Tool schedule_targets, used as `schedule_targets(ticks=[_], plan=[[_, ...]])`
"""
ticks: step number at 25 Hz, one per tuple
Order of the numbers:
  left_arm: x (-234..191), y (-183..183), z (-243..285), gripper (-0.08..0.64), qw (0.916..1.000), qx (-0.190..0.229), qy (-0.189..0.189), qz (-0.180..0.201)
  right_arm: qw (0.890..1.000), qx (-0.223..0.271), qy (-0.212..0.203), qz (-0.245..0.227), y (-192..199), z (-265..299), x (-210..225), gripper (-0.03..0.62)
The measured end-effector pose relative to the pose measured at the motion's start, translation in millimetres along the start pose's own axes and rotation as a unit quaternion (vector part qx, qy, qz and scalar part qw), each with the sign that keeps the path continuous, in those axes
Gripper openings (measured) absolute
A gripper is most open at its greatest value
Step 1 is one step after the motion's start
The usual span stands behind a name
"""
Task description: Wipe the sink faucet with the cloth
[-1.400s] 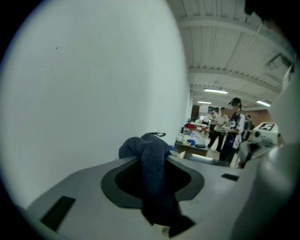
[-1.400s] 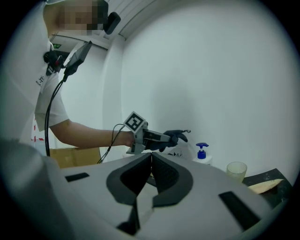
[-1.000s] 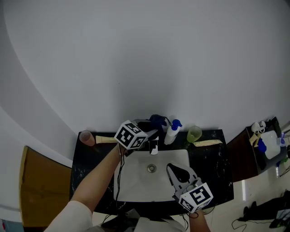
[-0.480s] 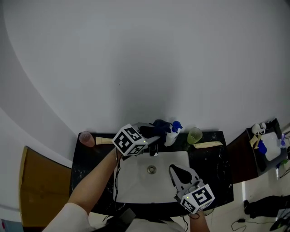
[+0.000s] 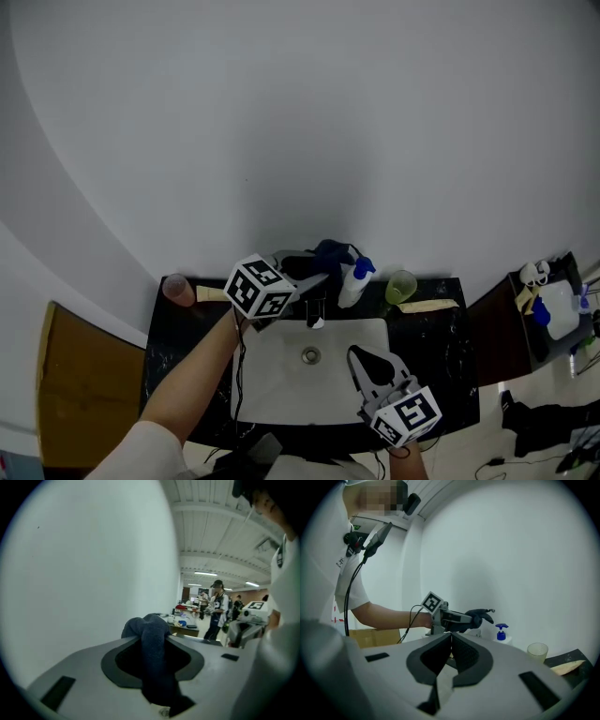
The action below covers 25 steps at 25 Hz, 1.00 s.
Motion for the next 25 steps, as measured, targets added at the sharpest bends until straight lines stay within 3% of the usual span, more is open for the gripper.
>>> schedule_targets(ticks=[2, 5, 7, 9, 11, 13, 18, 21, 25], plan=[[18.9, 12.5, -1.2, 0.127, 0.9991, -0.018, 0.037, 0.01, 1.0, -0.001, 0.001, 0.005, 2.3, -0.7, 3.9, 0.006], [15.3, 34.0, 9.1, 0.127, 0.9981, -0.049, 0.037, 0.005, 1.0, -0.003, -0.001, 0.006, 2.9, 2.0, 5.4, 0.006], [-1.6, 35.7, 16.0, 0.127, 0.9988, -0.045, 0.012, -0.016, 1.0, -0.003, -0.004, 0.004, 1.7, 4.2, 4.3, 0.006], [-26.9, 30.8, 20.7, 0.127, 0.9979, -0.045, -0.04, -0.024, 1.0, -0.003, -0.005, 0.002, 1.0, 5.5, 4.1, 0.006], [-48.0, 24.8, 22.9, 0.127, 0.9943, -0.052, -0.092, -0.014, 1.0, -0.005, -0.003, 0.002, 1.6, 4.3, 4.3, 0.006], [-51.4, 16.4, 18.8, 0.127, 0.9935, -0.043, -0.105, 0.0, 1.0, -0.007, -0.003, 0.001, 2.1, 1.9, 3.5, 0.006], [0.9, -6.6, -8.4, 0.127, 0.9997, 0.022, 0.007, -0.003, 1.0, -0.004, -0.004, 0.005, 2.8, 1.4, 6.0, 0.006], [21.4, 3.7, -11.3, 0.127, 0.9991, 0.005, 0.042, 0.007, 1.0, -0.004, -0.008, 0.002, 1.8, 5.1, 3.9, 0.006], [15.8, 32.8, 2.7, 0.127, 0.9982, -0.041, 0.04, 0.015, 1.0, -0.006, -0.013, -0.004, -1.3, 11.9, 0.9, 0.006]])
Point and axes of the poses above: the fingertips, and each gripper's own axes: z forward along the fingers, x to its right, y out of its underside, the point moved 1 cm from there along -z, backward along the fingers, and after that the axes turned 4 degrees about -x, right-handed, at the moved point
